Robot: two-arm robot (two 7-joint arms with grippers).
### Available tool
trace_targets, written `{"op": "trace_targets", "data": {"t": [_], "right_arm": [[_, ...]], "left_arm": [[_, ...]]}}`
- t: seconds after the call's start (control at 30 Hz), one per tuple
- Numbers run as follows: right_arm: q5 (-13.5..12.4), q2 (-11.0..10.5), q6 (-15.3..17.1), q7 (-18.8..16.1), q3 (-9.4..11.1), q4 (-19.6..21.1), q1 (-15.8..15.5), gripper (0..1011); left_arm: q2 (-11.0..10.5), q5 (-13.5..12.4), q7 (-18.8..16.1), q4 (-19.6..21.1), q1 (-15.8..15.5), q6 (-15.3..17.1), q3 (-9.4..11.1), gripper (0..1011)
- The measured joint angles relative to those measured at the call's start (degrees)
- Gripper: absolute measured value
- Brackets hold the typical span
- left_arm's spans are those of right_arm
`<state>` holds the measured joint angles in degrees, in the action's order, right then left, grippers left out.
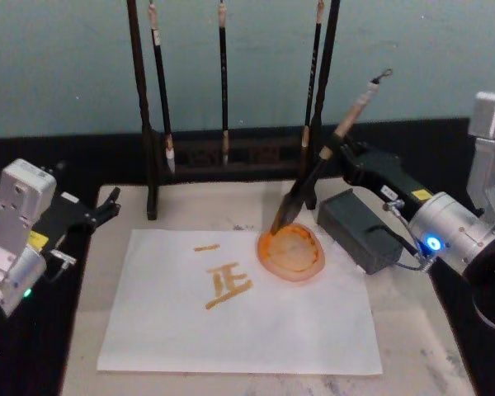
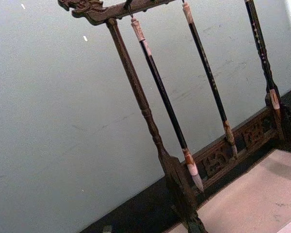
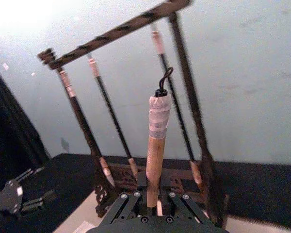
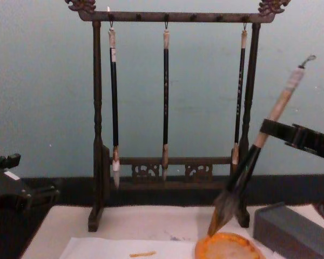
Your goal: Pick up the brush from the inkstone, write on the paper, then place the brush back to its original position.
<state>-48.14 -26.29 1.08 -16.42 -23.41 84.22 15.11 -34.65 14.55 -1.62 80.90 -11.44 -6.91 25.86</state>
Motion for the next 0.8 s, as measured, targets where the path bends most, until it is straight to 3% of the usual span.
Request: {"op": "trace_targets", "data": {"t": [0.07,0.1,0.43,0.8], "right_arm": [[2.7,-0.1,-0.7,-0.6,-0.9,0.2,0.7,161],[2.7,-0.1,-0.7,-0.6,-0.9,0.2,0.7,161],[11.6,0.5,-2.6,-2.7,-4.6,-0.9,3.8,161],[16.6,2.8,-3.7,-6.0,-7.3,-3.7,6.5,161]], "left_arm": [[0.0,0.0,0.0,0.0,0.0,0.0,0.0,1010],[0.0,0.0,0.0,0.0,0.0,0.0,0.0,1010],[0.0,0.0,0.0,0.0,0.0,0.0,0.0,1010],[0.0,0.0,0.0,0.0,0.0,0.0,0.0,1010]]}}
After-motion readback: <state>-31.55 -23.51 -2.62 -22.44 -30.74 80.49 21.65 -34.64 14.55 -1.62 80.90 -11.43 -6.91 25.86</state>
